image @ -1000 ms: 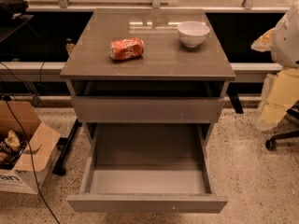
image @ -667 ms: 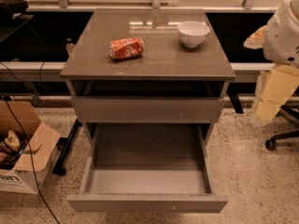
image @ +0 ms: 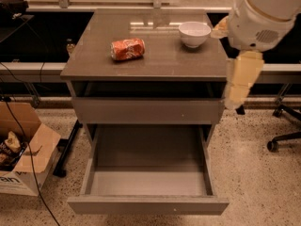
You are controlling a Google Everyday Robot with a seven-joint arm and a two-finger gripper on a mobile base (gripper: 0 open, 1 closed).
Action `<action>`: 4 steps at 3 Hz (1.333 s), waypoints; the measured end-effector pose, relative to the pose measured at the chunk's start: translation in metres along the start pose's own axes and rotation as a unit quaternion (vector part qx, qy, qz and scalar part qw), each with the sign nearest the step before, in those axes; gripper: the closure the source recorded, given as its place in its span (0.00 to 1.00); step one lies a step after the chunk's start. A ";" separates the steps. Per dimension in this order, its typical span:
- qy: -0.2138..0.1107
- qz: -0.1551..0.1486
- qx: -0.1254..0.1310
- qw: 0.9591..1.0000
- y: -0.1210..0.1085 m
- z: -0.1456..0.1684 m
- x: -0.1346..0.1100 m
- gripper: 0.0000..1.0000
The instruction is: Place coke can into middle drawer
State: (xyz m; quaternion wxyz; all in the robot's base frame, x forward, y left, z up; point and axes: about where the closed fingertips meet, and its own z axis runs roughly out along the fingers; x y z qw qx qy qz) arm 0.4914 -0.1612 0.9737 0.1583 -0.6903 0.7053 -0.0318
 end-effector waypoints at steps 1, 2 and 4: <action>-0.039 -0.014 0.008 0.999 -0.028 0.015 -0.022 0.00; -0.087 -0.037 0.019 0.995 -0.067 0.032 -0.054 0.00; -0.129 -0.070 0.026 0.989 -0.147 0.073 -0.107 0.00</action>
Offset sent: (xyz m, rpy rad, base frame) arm 0.1237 0.0917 -0.0024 0.2463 -0.0968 0.1834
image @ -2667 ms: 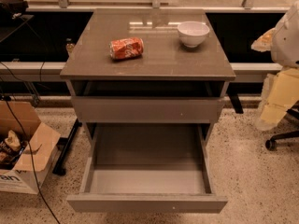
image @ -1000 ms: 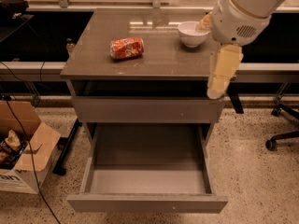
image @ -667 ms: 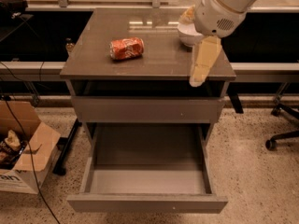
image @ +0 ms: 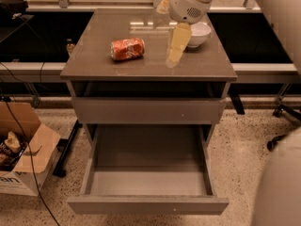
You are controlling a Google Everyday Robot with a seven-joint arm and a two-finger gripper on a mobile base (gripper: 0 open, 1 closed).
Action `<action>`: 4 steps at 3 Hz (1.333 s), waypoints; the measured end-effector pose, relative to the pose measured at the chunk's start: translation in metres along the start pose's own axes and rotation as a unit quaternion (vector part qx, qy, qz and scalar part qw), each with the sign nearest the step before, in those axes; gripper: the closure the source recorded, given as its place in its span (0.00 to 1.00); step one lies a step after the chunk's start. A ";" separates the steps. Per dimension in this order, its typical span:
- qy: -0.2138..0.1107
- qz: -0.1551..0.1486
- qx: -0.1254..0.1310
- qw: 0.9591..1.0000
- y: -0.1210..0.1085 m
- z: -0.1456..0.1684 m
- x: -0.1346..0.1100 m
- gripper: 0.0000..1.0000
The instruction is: Place coke can into middle drawer
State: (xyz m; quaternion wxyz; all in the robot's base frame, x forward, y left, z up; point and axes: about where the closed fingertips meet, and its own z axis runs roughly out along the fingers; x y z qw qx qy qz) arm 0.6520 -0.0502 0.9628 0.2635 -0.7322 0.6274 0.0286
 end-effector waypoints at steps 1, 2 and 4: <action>-0.006 -0.002 -0.020 1.000 -0.046 0.049 -0.010 0.00; -0.009 -0.002 -0.014 1.000 -0.052 0.049 -0.011 0.00; -0.025 0.012 0.011 1.000 -0.074 0.093 -0.027 0.00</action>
Offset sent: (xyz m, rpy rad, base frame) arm 0.0879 0.0395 -0.0206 0.0020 0.0680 0.0214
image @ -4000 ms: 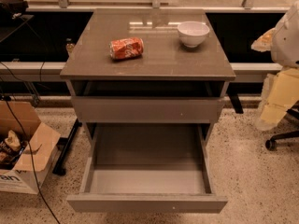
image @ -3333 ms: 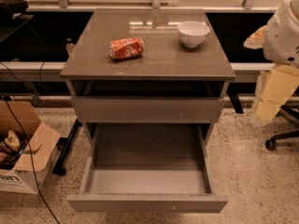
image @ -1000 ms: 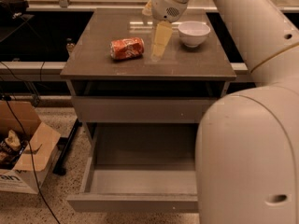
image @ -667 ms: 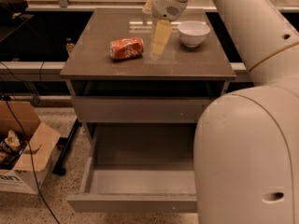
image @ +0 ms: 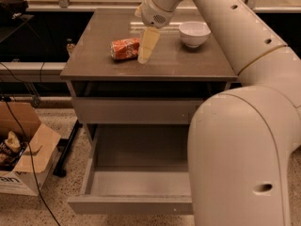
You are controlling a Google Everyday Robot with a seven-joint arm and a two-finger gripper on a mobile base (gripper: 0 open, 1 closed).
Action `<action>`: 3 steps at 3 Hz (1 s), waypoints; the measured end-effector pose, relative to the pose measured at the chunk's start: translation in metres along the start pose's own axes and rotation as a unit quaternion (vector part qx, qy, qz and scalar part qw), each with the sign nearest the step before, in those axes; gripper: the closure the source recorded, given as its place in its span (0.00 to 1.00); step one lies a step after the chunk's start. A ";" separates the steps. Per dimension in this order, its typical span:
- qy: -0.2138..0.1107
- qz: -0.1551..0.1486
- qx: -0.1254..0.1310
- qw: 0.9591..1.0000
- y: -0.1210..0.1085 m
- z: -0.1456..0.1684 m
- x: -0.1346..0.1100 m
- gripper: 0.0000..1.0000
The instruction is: Place coke can into middle drawer
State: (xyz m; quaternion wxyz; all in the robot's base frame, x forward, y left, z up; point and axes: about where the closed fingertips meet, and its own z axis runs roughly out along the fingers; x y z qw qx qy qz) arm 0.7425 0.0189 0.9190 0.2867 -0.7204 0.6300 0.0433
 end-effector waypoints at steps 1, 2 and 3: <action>-0.012 0.004 -0.007 1.000 -0.014 0.039 -0.002 0.00; -0.018 0.007 -0.020 1.000 -0.021 0.066 0.000 0.00; -0.019 0.012 -0.046 0.999 -0.020 0.097 0.007 0.02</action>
Offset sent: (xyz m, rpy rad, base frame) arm 0.0710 0.0365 -0.0568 0.0385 0.0665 0.0248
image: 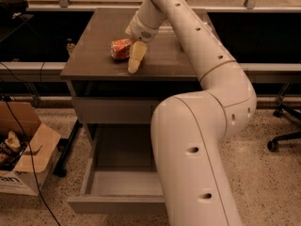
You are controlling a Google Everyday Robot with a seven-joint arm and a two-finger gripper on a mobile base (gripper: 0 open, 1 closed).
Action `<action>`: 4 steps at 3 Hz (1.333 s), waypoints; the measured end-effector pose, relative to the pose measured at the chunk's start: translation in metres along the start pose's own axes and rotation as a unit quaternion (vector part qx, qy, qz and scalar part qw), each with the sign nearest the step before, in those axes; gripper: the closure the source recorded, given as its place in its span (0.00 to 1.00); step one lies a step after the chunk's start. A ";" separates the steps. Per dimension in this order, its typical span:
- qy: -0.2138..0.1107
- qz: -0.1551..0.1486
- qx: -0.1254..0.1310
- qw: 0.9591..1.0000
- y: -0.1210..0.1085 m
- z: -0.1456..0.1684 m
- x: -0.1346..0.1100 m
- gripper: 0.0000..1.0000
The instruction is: Place coke can into middle drawer
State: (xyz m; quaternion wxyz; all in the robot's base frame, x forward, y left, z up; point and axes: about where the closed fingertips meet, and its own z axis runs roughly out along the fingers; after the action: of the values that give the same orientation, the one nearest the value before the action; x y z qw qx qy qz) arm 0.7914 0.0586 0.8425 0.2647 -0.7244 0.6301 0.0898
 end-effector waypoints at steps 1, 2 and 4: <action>0.004 0.006 -0.013 1.000 0.000 0.014 0.006 0.21; 0.009 0.002 -0.020 1.000 0.001 0.016 0.006 0.41; 0.005 0.005 -0.019 1.000 0.001 0.007 0.001 0.96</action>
Offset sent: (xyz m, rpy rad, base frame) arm 0.0159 -0.0028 -0.0138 -0.0825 0.0703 0.0537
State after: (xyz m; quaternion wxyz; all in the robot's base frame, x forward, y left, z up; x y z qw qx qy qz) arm 0.7923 0.0610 0.8353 0.2471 -0.7265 0.6335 0.0991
